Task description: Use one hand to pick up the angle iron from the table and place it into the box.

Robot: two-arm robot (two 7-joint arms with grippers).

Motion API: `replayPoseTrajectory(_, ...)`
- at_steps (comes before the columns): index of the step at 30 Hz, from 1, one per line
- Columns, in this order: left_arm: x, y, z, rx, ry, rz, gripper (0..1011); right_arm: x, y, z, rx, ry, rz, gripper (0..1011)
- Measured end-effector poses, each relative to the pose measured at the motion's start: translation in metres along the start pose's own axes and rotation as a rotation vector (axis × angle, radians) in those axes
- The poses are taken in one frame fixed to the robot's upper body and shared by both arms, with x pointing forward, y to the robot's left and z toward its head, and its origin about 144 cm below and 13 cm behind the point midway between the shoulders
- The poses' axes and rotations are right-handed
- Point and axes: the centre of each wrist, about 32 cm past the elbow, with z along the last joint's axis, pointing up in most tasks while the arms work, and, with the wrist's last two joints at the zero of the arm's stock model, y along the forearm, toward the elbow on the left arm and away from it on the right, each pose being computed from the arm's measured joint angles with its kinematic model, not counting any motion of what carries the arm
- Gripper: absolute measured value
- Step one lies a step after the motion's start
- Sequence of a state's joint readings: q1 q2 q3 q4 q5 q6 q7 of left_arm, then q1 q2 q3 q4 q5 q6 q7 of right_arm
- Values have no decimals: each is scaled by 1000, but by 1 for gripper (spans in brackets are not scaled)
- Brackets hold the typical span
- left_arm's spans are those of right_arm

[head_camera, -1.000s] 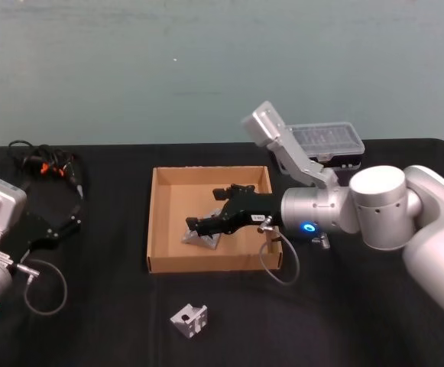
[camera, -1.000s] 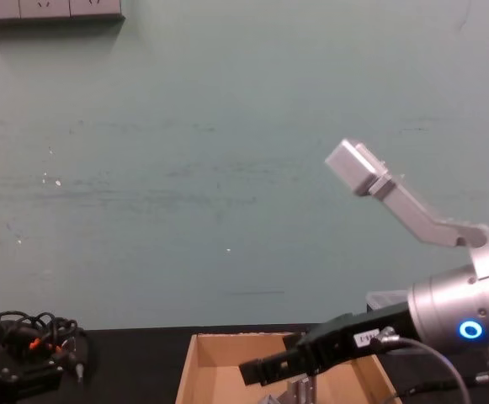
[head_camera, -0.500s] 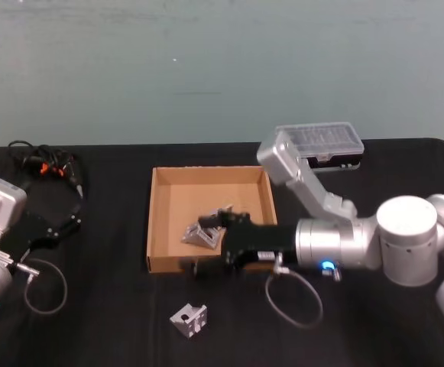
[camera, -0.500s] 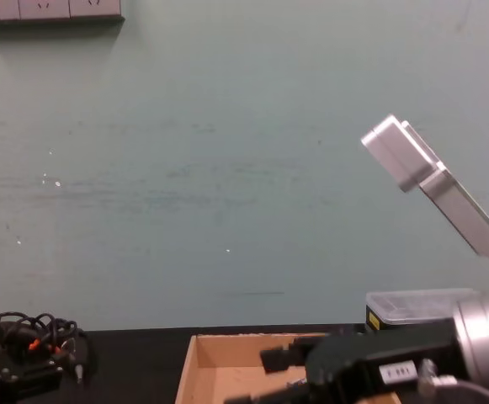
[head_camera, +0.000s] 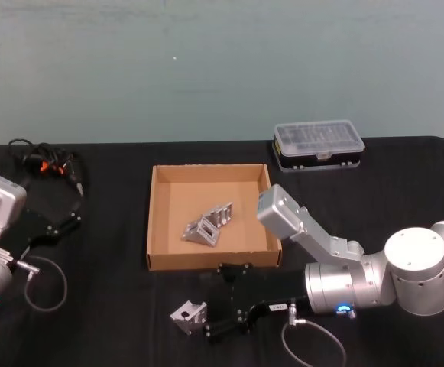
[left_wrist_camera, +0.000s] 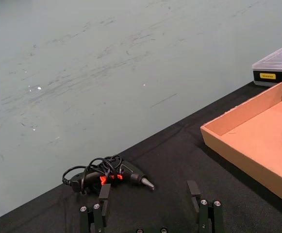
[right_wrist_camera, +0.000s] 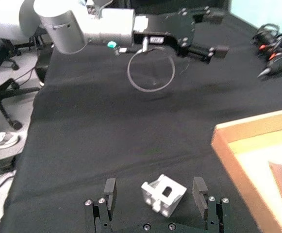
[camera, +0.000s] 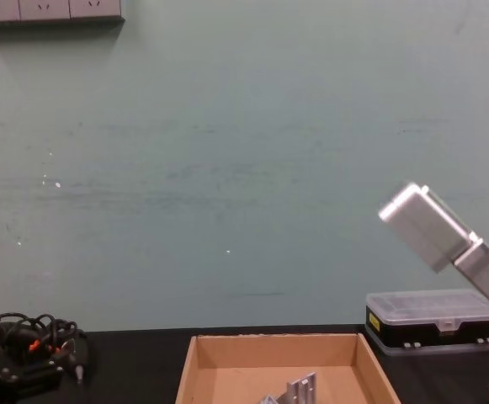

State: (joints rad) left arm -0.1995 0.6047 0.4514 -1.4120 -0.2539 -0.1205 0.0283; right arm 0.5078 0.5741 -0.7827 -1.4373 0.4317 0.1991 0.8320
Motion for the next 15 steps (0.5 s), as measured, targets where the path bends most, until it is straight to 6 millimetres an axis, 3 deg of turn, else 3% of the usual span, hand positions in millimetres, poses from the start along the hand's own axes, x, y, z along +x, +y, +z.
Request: replayPoseTrajectory(15,0,0,0,0,0,0,1000,-2,17,-7,-31,35,8,1003)
